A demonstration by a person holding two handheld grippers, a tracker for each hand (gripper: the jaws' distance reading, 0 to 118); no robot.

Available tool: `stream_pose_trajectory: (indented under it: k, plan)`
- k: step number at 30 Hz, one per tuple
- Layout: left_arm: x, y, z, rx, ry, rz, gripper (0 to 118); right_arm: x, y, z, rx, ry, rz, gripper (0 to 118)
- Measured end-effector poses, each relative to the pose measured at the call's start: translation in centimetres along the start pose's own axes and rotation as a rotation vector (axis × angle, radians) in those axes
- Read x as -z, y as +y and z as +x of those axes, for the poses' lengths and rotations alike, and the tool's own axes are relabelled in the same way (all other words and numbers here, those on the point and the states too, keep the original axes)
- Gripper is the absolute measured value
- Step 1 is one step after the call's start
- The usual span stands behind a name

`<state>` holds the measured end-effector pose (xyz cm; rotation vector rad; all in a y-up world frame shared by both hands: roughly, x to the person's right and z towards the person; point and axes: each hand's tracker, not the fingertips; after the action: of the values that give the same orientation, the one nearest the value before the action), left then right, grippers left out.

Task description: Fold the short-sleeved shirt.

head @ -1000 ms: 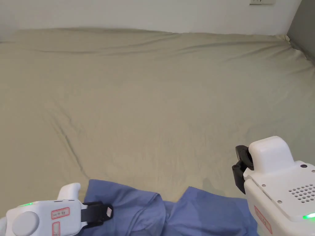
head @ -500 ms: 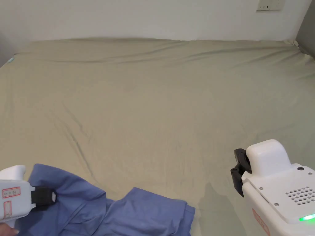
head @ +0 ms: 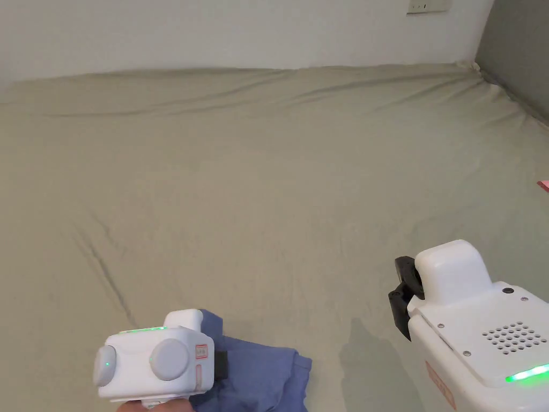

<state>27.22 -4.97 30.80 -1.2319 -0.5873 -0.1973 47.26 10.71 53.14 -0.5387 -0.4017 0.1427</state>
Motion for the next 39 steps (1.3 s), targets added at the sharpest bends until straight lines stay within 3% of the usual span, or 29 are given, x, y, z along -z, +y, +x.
stream_pose_trajectory:
  k: [5,6,7,9,11,12,15,16,19,20,26,36,39]
  plan:
    - [1.8,-0.6,3.4,0.034,0.086,0.008,21,0.0,-0.7,1.0,0.012,-0.015,-0.014,2]
    - [1.6,-0.6,3.7,0.035,0.080,0.012,36,0.1,-0.8,1.1,0.014,-0.018,-0.017,2]
    - [1.5,-0.5,4.0,0.022,-0.010,0.017,67,0.3,-1.0,1.3,0.017,-0.020,-0.020,2]
    - [1.1,-0.3,3.7,-0.075,-0.246,-0.017,113,0.5,-1.1,1.4,0.022,-0.023,-0.026,2]
    - [0.4,0.2,3.3,-0.164,-0.460,-0.018,118,0.6,-1.1,1.5,0.026,-0.022,-0.030,2]
    - [0.1,0.4,2.9,-0.216,-0.488,-0.010,118,0.6,-1.1,1.5,0.027,-0.023,-0.031,2]
    - [-2.2,0.7,0.2,-0.261,-0.577,0.100,108,0.6,-1.0,1.4,0.025,-0.021,-0.029,2]
    - [-2.8,0.7,-0.6,-0.251,-0.564,0.128,89,0.6,-1.0,1.4,0.023,-0.022,-0.027,2]
    - [-4.8,0.1,-2.5,-0.167,-0.404,0.238,8,0.6,-0.8,1.2,0.019,-0.022,-0.025,2]
    - [-4.9,-0.1,-2.9,-0.130,-0.340,0.262,1,0.6,-0.8,1.1,0.019,-0.022,-0.025,2]
    - [-2.7,-3.0,-2.0,0.035,-0.192,0.260,0,0.2,-0.6,0.4,0.000,-0.016,-0.023,2]
    - [2.1,-6.2,7.6,0.472,0.070,0.265,0,-0.2,-0.9,0.9,-0.008,-0.029,-0.036,2]
    - [1.5,-6.9,8.8,0.542,0.048,0.285,0,0.2,-1.1,1.2,0.000,-0.033,-0.041,2]
